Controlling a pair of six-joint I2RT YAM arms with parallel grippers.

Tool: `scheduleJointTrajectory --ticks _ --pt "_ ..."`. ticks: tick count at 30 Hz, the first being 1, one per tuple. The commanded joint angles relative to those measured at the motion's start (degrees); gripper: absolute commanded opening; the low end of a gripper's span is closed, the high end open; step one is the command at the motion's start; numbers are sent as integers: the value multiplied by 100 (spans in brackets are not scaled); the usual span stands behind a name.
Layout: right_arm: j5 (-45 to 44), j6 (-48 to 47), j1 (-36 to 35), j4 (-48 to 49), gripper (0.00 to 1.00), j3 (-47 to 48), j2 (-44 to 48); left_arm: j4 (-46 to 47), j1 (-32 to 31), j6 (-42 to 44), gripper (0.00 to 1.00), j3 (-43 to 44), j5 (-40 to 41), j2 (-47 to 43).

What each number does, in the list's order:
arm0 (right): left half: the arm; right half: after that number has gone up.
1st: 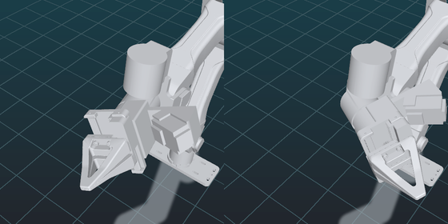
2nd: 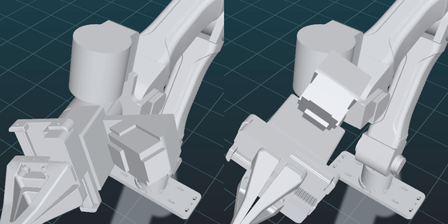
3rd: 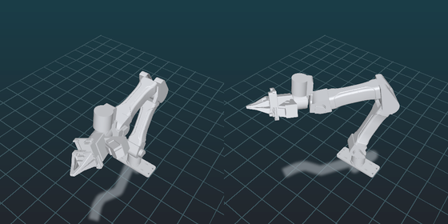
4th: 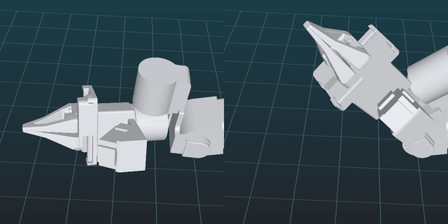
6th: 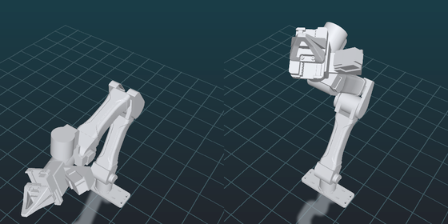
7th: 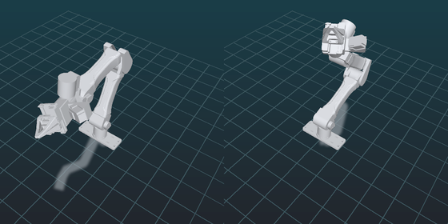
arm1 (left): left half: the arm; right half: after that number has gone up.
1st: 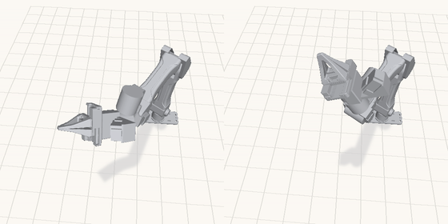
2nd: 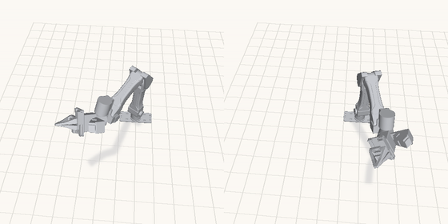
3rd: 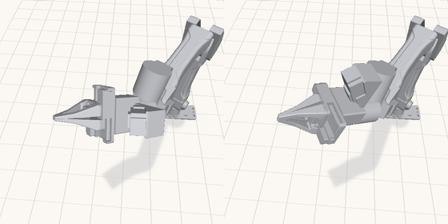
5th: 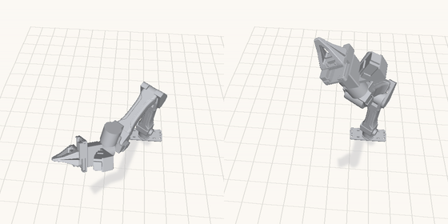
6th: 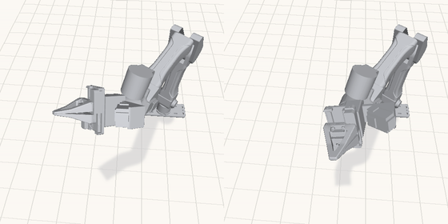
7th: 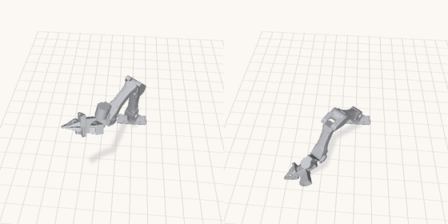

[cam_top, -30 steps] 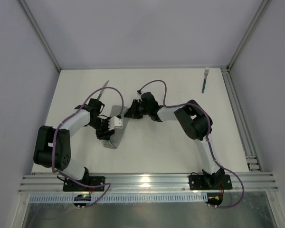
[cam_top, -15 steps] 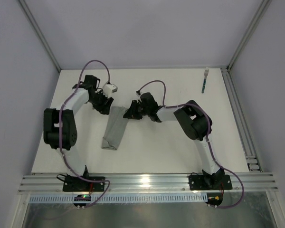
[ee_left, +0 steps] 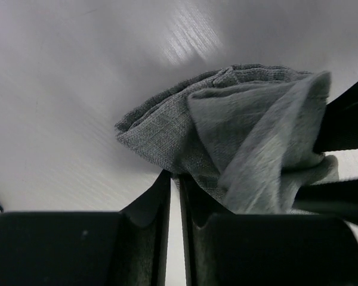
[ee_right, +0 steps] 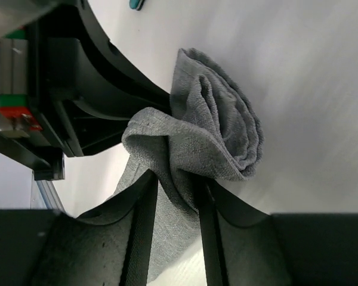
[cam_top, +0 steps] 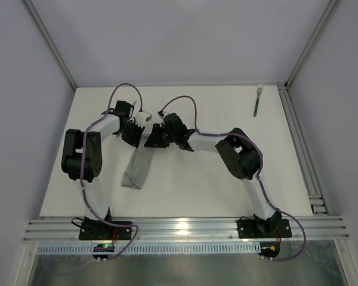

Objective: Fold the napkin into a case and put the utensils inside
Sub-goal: Smooth out the smaller rectangle-folded napkin at the center of the board.

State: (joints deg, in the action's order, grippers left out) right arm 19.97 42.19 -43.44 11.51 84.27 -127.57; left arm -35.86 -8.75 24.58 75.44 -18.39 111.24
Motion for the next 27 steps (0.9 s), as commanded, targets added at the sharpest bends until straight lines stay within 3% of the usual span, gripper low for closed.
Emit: scheduleJointTrajectory --ticks 1,9,13,21,27 --pt "-344 -203 -156 -192 37 231 188 254 -144 -23 10 -310 -270 -164" --pt "-660 -71 -174 -483 41 371 -40 483 -144 -58 8 -557 -674 -533" --pt "-801 34 -174 -492 41 380 -163 518 -144 -23 12 -662 -920 -612" --pt "-1153 -18 -174 -720 41 432 -198 527 391 -269 35 -601 -1465 -797" --pt "-1188 -27 -174 -808 40 441 -172 53 462 73 53 -451 -1694 -1017"
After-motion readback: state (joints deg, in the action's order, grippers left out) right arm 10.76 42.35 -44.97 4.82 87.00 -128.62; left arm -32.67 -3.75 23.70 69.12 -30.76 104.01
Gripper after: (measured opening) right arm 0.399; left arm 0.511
